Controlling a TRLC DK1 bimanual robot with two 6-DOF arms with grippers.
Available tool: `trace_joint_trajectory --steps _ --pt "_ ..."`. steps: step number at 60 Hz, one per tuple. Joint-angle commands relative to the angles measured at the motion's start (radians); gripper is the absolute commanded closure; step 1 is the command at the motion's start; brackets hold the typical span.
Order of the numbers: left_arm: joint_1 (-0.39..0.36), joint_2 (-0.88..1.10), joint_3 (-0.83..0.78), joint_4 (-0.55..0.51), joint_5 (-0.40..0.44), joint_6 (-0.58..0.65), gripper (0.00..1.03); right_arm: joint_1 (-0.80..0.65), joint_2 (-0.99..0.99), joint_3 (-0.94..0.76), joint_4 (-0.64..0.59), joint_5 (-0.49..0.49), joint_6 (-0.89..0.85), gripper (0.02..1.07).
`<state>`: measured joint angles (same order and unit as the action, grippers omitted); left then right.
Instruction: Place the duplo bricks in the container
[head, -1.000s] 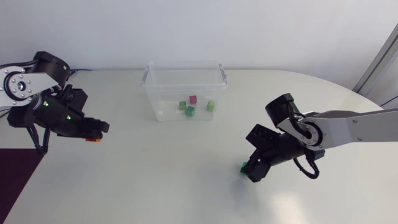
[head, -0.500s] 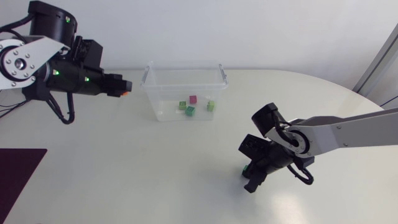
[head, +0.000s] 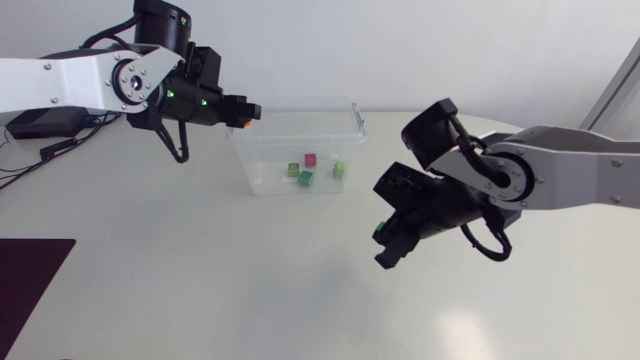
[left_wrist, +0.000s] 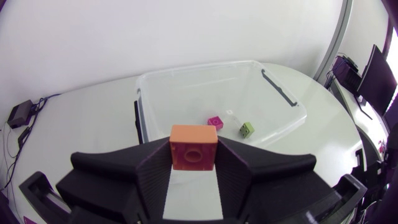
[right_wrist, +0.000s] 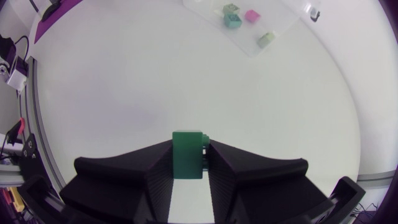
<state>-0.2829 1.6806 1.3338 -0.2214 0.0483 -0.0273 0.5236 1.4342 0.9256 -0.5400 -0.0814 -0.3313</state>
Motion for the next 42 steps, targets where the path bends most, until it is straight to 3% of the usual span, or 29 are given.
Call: trace_joint_trajectory --steps 1,15,19,23,26,28,42 --pt "0.001 0.074 0.079 0.022 0.004 -0.029 0.87 0.019 -0.004 0.062 -0.025 0.0 0.041 0.85" --pt "-0.036 0.225 0.211 0.022 -0.021 -0.025 0.85 0.026 0.035 0.229 -0.031 0.0 0.089 0.85" --pt "-0.067 0.268 0.239 0.036 -0.087 -0.003 0.8 0.026 0.049 0.289 -0.034 -0.001 0.097 0.85" --pt "-0.078 0.304 0.288 0.014 -0.117 -0.003 0.56 0.021 0.063 0.328 -0.034 -0.004 0.097 0.85" --pt "-0.084 0.312 0.309 0.004 -0.13 -0.008 0.2 0.007 0.081 0.364 -0.034 -0.014 0.095 0.85" --pt "-0.085 0.312 0.318 -0.001 -0.133 -0.01 0.04 -0.004 0.095 0.387 -0.034 -0.018 0.095 0.85" --pt "-0.039 0.241 0.347 -0.067 -0.133 -0.017 0.03 -0.056 0.19 0.552 -0.025 -0.027 0.095 0.84"
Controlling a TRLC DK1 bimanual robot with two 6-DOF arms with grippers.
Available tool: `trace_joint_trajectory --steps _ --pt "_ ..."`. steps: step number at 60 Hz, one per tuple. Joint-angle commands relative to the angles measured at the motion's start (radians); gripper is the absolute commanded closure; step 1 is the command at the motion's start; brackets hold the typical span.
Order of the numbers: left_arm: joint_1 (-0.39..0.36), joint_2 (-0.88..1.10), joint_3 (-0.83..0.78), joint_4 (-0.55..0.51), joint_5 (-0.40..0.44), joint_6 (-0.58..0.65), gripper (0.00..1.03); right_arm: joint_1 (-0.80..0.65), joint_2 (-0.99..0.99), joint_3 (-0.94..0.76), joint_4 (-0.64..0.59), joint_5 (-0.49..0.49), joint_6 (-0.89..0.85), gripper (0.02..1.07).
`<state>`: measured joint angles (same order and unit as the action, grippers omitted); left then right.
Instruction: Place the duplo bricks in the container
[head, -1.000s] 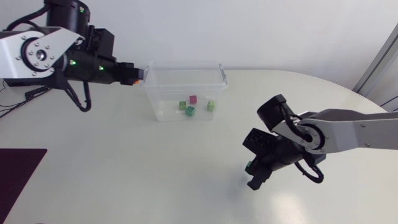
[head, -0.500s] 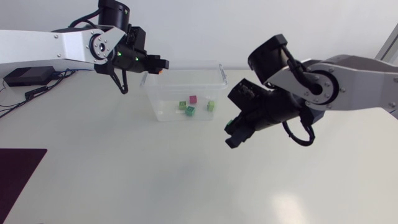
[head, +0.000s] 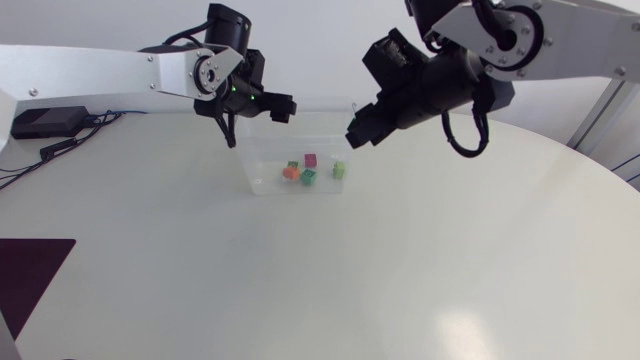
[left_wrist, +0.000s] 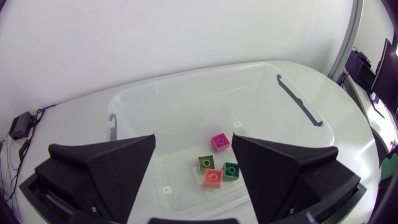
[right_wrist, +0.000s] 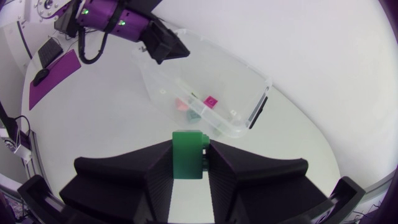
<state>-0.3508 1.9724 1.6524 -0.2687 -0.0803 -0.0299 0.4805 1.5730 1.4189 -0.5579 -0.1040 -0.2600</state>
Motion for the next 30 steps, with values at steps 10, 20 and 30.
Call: trace_joint_trajectory --steps 10,20,30 --pt "0.069 -0.211 -0.025 -0.04 -0.001 -0.015 0.03 -0.02 0.134 0.143 0.029 -0.006 0.028 0.84" --pt "0.072 -0.391 -0.121 -0.072 0.008 -0.008 0.04 -0.02 0.213 0.224 0.067 -0.006 0.044 0.83" --pt "0.07 -0.553 -0.252 -0.084 0.01 -0.004 0.04 -0.02 0.3 0.301 0.085 -0.005 0.053 0.83"
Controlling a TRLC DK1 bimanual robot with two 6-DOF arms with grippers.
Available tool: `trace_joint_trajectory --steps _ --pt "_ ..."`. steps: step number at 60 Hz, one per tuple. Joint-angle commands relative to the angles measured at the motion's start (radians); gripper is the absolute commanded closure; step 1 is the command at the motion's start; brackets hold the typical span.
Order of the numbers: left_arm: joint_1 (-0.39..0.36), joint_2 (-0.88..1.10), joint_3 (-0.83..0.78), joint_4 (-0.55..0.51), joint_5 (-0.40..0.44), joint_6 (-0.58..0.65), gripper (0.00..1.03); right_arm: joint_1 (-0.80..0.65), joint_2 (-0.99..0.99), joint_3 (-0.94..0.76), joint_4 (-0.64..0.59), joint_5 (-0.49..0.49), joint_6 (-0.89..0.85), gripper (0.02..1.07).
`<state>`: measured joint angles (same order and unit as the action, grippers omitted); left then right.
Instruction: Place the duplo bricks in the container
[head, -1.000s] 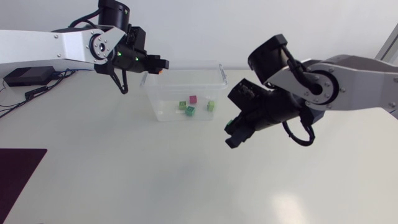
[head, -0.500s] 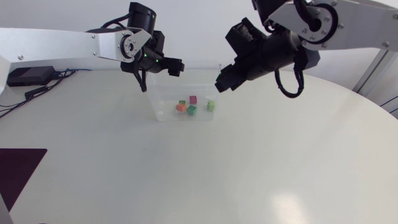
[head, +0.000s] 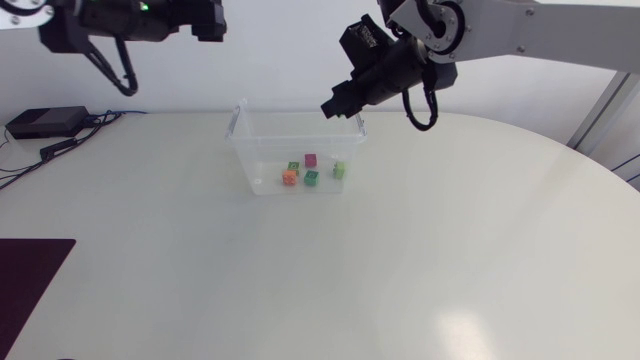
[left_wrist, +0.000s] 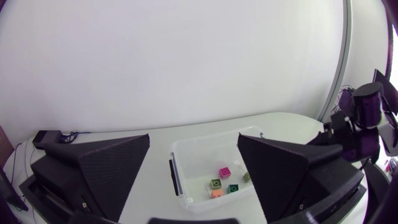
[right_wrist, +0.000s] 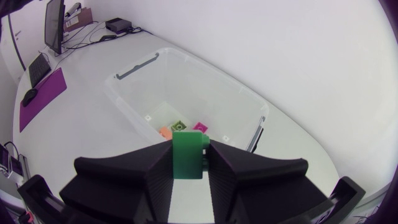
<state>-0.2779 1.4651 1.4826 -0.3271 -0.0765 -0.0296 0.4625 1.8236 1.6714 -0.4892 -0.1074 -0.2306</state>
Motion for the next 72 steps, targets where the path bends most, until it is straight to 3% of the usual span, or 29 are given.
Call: trace_joint_trajectory --steps 1,25,27,30,32,33,46,72 --pt "-0.003 -0.063 -0.099 -0.026 0.006 -0.004 0.04 -0.002 0.06 0.056 0.02 -0.002 0.025 0.83" --pt "0.016 -0.335 -0.341 -0.036 0.004 0.003 0.04 -0.004 0.258 0.189 0.06 0.014 0.008 0.8" --pt "0.017 -0.351 -0.351 -0.043 0.004 0.01 0.04 -0.004 0.269 0.198 0.058 0.018 0.008 0.74" --pt "0.025 -0.379 -0.369 -0.052 0.004 0.019 0.04 -0.004 0.292 0.225 0.044 0.04 0.014 0.41" --pt "0.036 -0.399 -0.387 -0.053 0.004 0.023 0.04 -0.005 0.298 0.235 0.031 0.044 0.017 0.1" --pt "0.039 -0.408 -0.397 -0.053 0.004 0.025 0.04 -0.005 0.298 0.237 0.024 0.044 0.017 0.03" --pt "0.077 -0.514 -0.487 -0.05 0.004 0.051 0.04 -0.03 0.164 0.123 0.032 0.044 0.027 0.06" --pt "0.209 -0.767 -0.729 0.016 0.003 0.092 0.04 -0.147 -0.376 -0.427 0.236 0.149 -0.015 0.06"
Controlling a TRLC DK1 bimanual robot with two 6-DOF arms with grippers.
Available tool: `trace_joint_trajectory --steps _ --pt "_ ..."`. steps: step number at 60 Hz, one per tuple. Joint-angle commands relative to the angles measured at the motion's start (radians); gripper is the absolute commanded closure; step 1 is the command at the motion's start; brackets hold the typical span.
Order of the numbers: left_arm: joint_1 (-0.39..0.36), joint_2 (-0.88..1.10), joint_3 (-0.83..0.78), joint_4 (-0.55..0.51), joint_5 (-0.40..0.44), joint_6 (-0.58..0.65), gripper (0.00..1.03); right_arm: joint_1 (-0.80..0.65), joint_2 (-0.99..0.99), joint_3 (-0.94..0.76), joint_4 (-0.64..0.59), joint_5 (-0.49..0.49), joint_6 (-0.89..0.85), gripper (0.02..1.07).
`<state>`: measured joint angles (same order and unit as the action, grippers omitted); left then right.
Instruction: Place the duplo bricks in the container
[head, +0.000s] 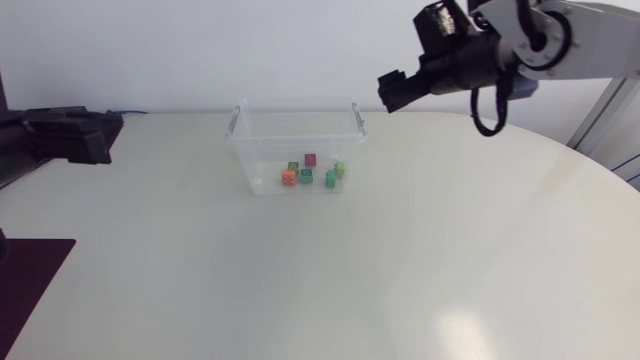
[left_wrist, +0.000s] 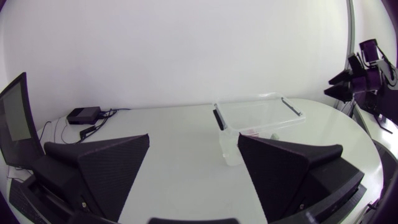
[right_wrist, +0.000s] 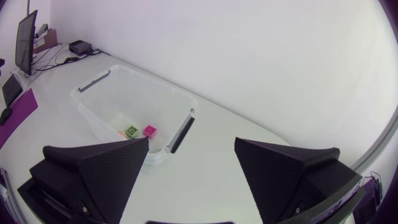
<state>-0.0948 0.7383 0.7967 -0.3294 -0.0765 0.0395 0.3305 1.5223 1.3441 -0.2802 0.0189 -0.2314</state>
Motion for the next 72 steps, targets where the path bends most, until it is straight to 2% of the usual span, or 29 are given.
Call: trace_joint_trajectory --steps 1,14,26,47,57,72 --pt "0.033 -0.053 -0.053 0.018 0.003 0.026 0.04 -0.016 -0.086 -0.111 0.032 0.024 -0.016 0.06" --pt "0.101 -0.175 -0.168 0.036 0.003 0.062 0.04 -0.081 -0.33 -0.341 0.07 0.05 -0.017 0.06" --pt "0.107 -0.289 -0.274 0.055 0.003 0.068 0.04 -0.14 -0.559 -0.54 0.122 0.096 -0.014 0.06" --pt "0.121 -0.425 -0.421 0.101 0.001 0.083 0.04 -0.294 -0.876 -0.806 0.136 0.072 -0.06 0.06" --pt "0.136 -0.484 -0.475 0.121 0.001 0.097 0.04 -0.329 -1.027 -0.907 0.144 0.07 -0.078 0.06" --pt "0.126 -0.549 -0.557 0.174 0.021 0.062 0.04 -0.329 -1.154 -1.019 0.179 0.047 0.001 0.06"
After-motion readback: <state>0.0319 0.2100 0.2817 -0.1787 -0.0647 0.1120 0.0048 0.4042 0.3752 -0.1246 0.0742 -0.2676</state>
